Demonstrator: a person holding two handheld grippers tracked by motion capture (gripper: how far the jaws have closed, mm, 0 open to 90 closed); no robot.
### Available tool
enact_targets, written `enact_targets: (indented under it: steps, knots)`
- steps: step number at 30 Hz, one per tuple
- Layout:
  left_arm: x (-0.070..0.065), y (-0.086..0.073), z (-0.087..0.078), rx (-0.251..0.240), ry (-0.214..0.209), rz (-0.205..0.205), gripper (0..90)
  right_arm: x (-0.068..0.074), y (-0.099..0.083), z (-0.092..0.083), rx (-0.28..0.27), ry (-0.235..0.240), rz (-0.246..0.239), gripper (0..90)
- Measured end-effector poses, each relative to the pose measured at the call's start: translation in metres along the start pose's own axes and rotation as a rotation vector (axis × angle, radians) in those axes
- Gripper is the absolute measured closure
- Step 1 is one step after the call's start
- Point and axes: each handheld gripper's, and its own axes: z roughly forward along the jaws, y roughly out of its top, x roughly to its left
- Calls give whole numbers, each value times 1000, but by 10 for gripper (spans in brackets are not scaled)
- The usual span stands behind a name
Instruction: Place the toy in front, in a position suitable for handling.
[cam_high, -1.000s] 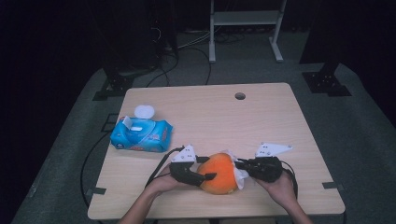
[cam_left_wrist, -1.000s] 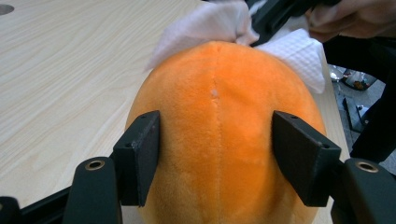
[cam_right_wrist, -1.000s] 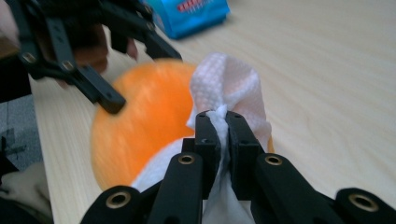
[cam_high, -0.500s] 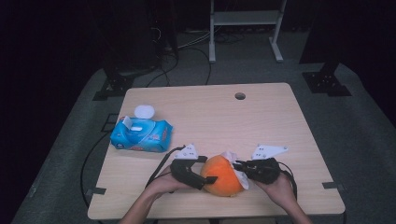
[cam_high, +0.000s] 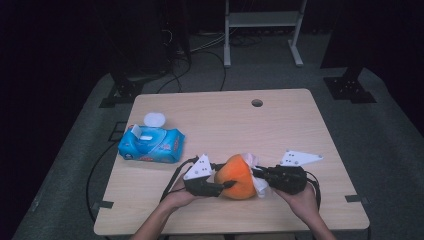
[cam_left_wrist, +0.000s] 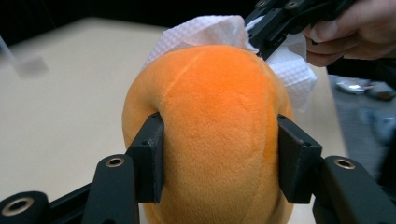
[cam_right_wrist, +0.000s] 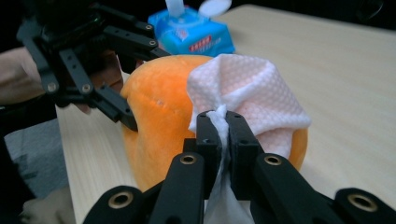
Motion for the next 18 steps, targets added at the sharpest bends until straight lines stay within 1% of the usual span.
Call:
enact_targets:
  steps: [1, 2, 3, 4, 5, 7, 8, 9, 10, 11, 12, 14, 15, 16, 17, 18]
  knots:
    - [-2, -1, 0, 4, 15, 35, 410, 1, 2, -2, -5, -8, -10, 847]
    - [-2, -3, 2, 13, 11, 34, 388, 1, 3, -1, 4, -16, -20, 847]
    - [-2, -5, 5, 36, 6, 24, 375, 1, 1, 0, 15, -24, -25, 847]
    - [-5, -8, 9, 70, -3, 35, 364, 2, -1, 3, 24, -25, -27, 847]
    - [-7, -9, 12, 85, -5, 49, 354, 7, -3, 8, 34, -10, -35, 847]
    - [-10, -9, 15, 87, -17, 56, 348, 17, -1, 12, 26, 10, -67, 847]
    - [-12, -9, 16, 85, -23, 62, 347, 24, 2, 15, 3, 47, -81, 847]
    - [-14, -8, 18, 89, -33, 79, 345, 28, 4, 17, -9, 68, -88, 847]
    - [-15, -7, 19, 101, -43, 99, 337, 36, 6, 22, -11, 71, -111, 847]
    - [-16, -9, 19, 111, -40, 114, 331, 39, 6, 26, 4, 60, -138, 847]
    - [-15, -10, 19, 113, -40, 113, 331, 40, 5, 28, 21, 41, -161, 848]
    - [-12, -13, 18, 109, -45, 85, 332, 34, 4, 26, 27, 6, -168, 848]
    - [-12, -14, 18, 102, -44, 66, 331, 28, 3, 23, 27, -16, -162, 848]
    - [-9, -15, 17, 104, -47, 56, 331, 21, 2, 20, 25, -37, -145, 848]
    - [-8, -16, 17, 101, -49, 39, 323, 14, 1, 15, 26, -73, -130, 848]
    - [-5, -17, 17, 101, -52, 11, 309, 10, 0, 13, 36, -88, -126, 847]
